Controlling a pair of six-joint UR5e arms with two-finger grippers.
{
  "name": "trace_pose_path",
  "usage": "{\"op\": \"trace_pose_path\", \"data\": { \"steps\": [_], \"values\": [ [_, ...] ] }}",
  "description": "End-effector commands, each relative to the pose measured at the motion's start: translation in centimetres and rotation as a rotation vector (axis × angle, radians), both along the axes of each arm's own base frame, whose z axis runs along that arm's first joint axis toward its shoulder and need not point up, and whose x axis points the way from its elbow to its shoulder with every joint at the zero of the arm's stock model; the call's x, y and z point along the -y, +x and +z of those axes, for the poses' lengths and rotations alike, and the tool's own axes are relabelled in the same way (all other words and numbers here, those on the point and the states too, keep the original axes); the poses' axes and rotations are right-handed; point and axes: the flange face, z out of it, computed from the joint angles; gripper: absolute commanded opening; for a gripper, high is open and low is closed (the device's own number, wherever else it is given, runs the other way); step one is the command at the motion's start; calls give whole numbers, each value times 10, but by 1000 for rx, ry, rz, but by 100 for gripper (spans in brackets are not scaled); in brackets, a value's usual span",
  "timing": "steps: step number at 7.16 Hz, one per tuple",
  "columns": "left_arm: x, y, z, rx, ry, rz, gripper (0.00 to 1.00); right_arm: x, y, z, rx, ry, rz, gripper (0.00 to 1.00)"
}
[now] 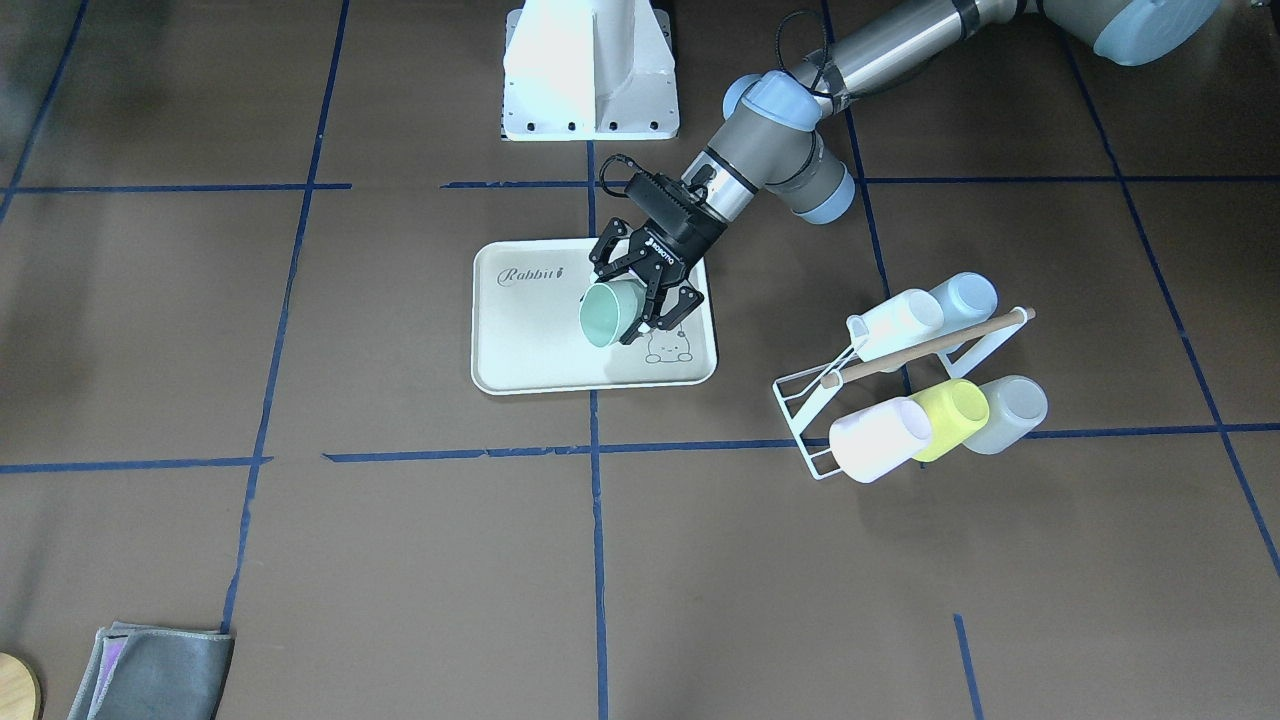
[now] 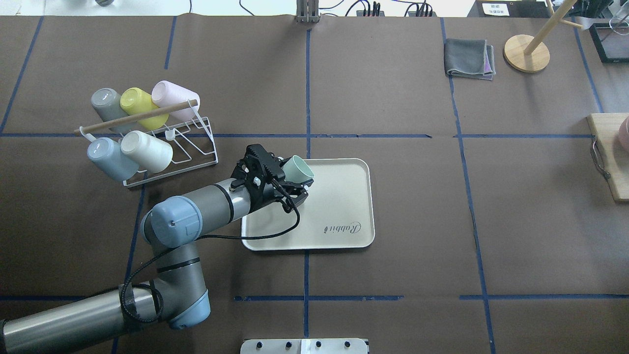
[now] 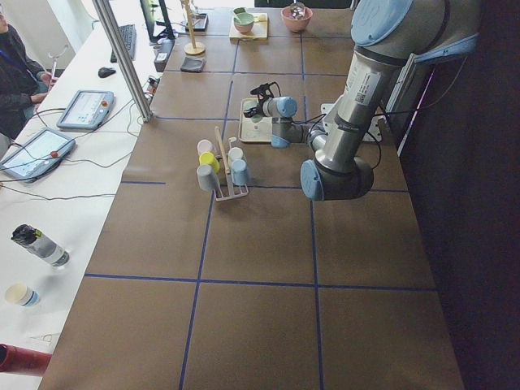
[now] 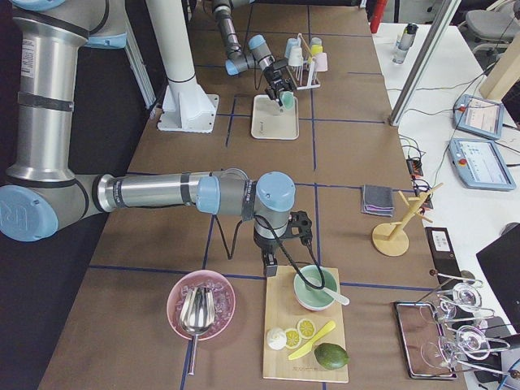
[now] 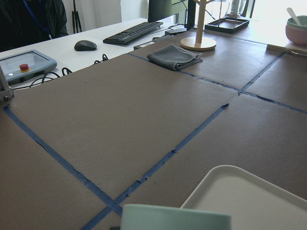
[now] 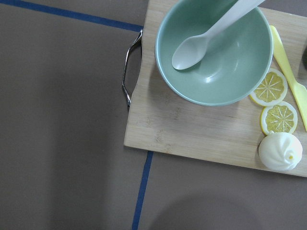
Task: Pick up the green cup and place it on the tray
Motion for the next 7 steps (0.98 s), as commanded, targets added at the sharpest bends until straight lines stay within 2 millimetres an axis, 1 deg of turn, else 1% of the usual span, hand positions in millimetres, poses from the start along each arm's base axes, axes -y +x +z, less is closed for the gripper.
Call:
{"op": "trace_pose_path", "data": {
  "steps": [1, 2, 3, 7],
  "values": [
    [-11, 11, -12, -15, 6, 22, 76, 0, 0, 0, 0, 0, 0, 100],
    [-15, 14, -13, -17, 3, 29, 79, 1, 0, 0, -2, 0, 0, 100],
    [-16, 14, -6, -9, 1, 30, 80, 0, 0, 0, 0, 0, 0, 100],
    [-17, 12, -6, -16, 4, 32, 80, 2, 0, 0, -2, 2, 0, 100]
  ]
}}
